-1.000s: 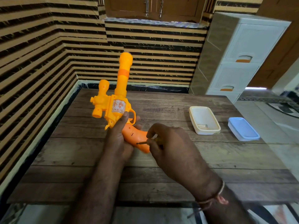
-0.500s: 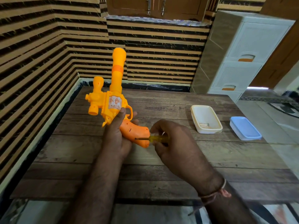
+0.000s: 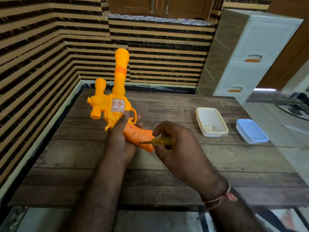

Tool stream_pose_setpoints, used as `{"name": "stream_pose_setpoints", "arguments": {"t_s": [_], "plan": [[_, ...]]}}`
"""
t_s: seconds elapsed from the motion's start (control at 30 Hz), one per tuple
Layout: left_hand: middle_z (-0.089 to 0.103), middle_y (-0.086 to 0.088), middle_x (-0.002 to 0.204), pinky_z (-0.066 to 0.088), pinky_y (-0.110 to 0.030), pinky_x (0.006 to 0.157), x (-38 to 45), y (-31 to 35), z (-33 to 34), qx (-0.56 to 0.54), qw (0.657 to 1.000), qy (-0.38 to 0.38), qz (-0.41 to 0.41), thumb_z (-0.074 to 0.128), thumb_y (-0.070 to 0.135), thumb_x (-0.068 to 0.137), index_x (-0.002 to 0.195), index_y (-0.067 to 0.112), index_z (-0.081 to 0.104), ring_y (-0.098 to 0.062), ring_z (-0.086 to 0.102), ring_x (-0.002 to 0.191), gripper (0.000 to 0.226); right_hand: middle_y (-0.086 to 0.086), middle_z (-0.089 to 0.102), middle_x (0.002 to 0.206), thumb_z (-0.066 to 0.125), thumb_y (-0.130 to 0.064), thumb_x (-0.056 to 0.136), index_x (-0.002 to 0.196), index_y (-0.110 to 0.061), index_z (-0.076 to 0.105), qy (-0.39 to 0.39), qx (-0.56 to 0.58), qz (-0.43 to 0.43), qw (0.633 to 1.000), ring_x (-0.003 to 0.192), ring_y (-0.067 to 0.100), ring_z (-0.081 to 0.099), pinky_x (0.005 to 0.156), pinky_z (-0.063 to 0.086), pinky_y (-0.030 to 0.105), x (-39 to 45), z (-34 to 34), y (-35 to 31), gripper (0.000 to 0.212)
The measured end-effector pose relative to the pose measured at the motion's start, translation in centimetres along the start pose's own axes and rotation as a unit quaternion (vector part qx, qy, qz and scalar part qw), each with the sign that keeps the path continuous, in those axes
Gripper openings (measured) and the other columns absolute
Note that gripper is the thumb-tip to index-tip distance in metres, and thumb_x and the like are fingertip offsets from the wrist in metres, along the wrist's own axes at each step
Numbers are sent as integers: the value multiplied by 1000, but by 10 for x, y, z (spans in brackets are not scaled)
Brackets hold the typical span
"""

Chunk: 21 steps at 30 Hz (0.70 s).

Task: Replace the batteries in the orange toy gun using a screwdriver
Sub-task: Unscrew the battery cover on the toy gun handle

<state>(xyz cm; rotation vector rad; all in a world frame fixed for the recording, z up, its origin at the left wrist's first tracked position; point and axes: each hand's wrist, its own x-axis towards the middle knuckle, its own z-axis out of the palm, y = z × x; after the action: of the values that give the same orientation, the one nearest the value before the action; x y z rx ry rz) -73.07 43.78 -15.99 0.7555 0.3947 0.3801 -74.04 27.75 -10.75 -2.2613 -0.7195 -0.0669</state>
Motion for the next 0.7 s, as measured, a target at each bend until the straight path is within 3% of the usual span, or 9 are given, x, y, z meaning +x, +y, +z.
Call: {"name": "stream_pose_setpoints", "arguments": {"t_s": [0.07, 0.2, 0.37, 0.53, 0.7], "plan": [[68, -14, 101, 58, -34, 63, -1, 2, 1, -12, 1000, -1, 0, 56, 26, 95, 125, 19, 54, -17, 64, 74, 31, -15, 54, 77, 72, -11, 73, 86, -30, 61, -1, 10, -3, 1000, 69, 0, 50, 55, 34, 9, 0, -1, -1, 25], [67, -14, 103, 58, -34, 66, -2, 6, 1, -40, 999, 3, -13, 56, 29, 95, 139, 15, 47, -16, 64, 72, 46, -9, 61, 76, 74, -14, 71, 82, -26, 63, 27, 44, 15, 999, 66, 5, 54, 54, 39, 14, 1, -5, -2, 19], [69, -13, 100, 57, -32, 63, -4, 6, 3, -46, 999, 8, -15, 56, 28, 96, 138, 16, 48, -15, 65, 70, 44, -9, 62, 76, 74, -19, 71, 81, -26, 63, 39, 21, 9, 999, 68, 7, 55, 58, 45, 23, 0, -5, -5, 17], [71, -12, 97, 57, -32, 59, -4, 7, 4, -47, 999, 15, -12, 56, 28, 96, 142, 15, 45, -14, 67, 68, 49, -10, 63, 77, 74, -21, 72, 81, -27, 62, 40, 13, 19, 999, 71, 8, 57, 63, 47, 24, 0, -5, -5, 16], [71, -11, 95, 58, -32, 58, -5, 7, 5, -50, 999, 12, -10, 55, 27, 97, 141, 14, 45, -13, 66, 67, 47, -10, 62, 73, 74, -22, 73, 80, -25, 63, 41, 16, 24, 999, 67, 5, 56, 58, 45, 21, 1, -2, -3, 14]]}}
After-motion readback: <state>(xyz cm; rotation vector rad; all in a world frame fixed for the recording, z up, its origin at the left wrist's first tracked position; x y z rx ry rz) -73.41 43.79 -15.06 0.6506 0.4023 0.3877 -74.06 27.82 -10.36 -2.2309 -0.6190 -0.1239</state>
